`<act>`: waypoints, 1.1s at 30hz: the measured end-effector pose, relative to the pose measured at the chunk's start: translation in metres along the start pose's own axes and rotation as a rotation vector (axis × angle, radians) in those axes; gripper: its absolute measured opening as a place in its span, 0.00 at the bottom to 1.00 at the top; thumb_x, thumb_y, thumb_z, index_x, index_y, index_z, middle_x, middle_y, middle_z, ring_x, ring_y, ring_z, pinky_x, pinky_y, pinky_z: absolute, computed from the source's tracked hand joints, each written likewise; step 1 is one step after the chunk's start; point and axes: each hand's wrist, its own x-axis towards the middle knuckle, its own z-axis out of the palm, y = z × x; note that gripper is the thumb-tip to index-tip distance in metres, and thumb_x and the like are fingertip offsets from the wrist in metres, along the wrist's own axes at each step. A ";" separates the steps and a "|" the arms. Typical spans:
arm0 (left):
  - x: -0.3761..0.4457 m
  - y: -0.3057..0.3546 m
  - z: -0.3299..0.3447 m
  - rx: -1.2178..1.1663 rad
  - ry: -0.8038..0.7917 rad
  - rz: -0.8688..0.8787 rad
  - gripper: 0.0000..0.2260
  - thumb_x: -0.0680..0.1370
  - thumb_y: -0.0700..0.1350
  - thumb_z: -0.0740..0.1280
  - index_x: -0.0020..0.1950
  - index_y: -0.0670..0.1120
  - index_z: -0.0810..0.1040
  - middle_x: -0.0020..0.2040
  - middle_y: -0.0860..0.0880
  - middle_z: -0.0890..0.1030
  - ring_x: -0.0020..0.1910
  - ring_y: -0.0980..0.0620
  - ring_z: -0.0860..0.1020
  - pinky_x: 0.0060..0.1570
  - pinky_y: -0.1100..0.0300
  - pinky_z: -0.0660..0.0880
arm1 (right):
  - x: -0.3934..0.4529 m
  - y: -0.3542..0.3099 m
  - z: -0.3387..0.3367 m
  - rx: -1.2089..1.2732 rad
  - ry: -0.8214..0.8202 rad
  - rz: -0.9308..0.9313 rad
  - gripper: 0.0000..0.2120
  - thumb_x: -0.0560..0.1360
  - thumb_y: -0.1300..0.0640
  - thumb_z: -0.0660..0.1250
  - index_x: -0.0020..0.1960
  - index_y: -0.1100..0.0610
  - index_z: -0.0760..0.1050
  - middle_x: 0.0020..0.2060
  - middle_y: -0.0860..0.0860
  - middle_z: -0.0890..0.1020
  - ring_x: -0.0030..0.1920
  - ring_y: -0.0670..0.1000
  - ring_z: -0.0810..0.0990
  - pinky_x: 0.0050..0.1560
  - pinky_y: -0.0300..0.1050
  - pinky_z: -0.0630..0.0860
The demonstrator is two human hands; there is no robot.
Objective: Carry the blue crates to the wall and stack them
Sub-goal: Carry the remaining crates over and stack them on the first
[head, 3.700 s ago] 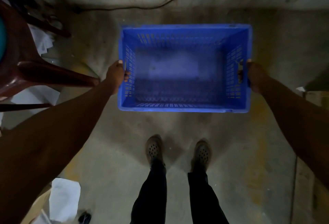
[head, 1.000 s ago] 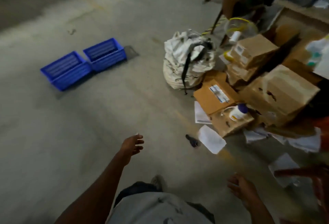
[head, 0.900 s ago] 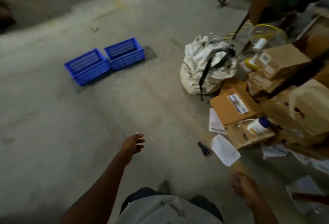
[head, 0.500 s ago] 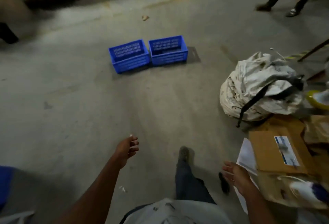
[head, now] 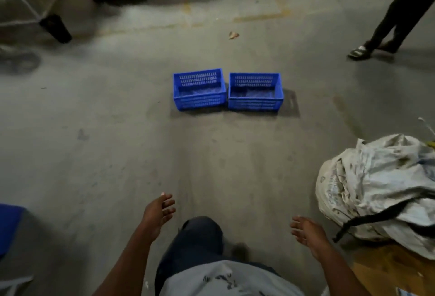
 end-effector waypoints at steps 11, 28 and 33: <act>0.164 0.160 0.020 -0.009 0.047 -0.105 0.19 0.83 0.54 0.58 0.65 0.43 0.77 0.54 0.48 0.82 0.50 0.45 0.79 0.49 0.54 0.74 | 0.104 -0.213 0.104 -0.018 0.027 -0.005 0.09 0.78 0.60 0.60 0.52 0.60 0.78 0.39 0.57 0.81 0.34 0.55 0.76 0.34 0.41 0.66; 0.401 0.466 0.076 0.084 0.050 -0.102 0.16 0.82 0.54 0.60 0.58 0.46 0.80 0.44 0.48 0.82 0.37 0.49 0.78 0.38 0.59 0.71 | 0.234 -0.545 0.278 -0.138 -0.053 -0.061 0.09 0.78 0.58 0.62 0.52 0.59 0.80 0.44 0.58 0.83 0.38 0.56 0.78 0.37 0.44 0.71; 0.468 0.527 0.095 0.154 0.119 -0.204 0.16 0.81 0.54 0.61 0.57 0.45 0.81 0.45 0.46 0.82 0.39 0.47 0.79 0.37 0.59 0.73 | 0.297 -0.634 0.329 -0.263 -0.112 0.042 0.10 0.78 0.57 0.63 0.54 0.60 0.79 0.44 0.58 0.83 0.37 0.56 0.78 0.36 0.43 0.71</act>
